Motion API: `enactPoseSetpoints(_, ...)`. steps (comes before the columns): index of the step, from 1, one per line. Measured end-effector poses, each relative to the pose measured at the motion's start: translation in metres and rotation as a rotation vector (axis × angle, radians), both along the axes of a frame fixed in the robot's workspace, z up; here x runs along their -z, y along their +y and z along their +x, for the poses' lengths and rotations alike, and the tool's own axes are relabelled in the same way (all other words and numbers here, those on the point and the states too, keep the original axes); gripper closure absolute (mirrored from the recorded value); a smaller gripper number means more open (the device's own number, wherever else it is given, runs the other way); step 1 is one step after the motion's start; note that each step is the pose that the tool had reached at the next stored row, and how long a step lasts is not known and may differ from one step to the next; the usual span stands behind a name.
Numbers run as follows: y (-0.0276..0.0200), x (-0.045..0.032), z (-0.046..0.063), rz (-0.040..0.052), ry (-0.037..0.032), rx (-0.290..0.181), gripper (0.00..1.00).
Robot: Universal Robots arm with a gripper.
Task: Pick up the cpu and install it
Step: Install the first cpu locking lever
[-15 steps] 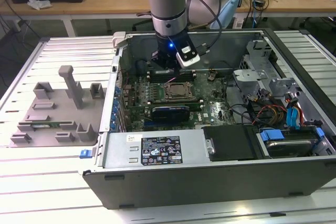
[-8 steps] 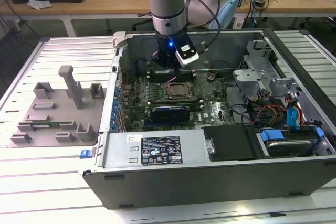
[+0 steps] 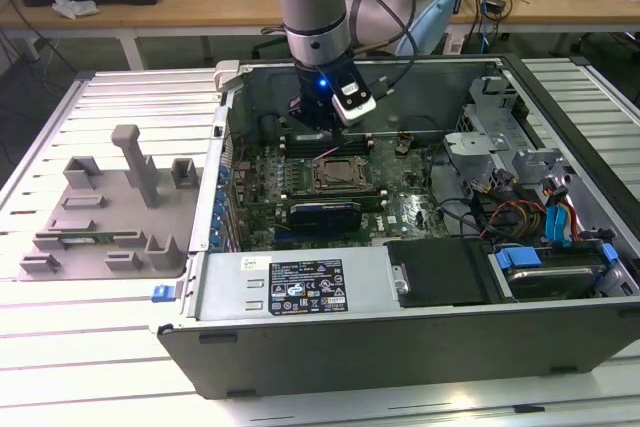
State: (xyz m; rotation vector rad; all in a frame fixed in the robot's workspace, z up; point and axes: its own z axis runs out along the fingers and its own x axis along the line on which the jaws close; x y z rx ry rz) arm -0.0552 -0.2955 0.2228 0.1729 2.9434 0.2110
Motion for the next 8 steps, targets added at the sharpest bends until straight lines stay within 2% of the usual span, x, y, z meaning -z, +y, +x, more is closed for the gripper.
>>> enactPoseSetpoints(2,0.0001,0.002,-0.0022,-0.0002,-0.0093,0.001,0.89)
enactPoseSetpoints(7,0.0001,0.0068,-0.0043,-0.0005,-0.0219,0.003,0.89)
enactPoseSetpoints(8,0.0,0.0086,-0.0048,-0.0005,-0.0265,0.003,0.89)
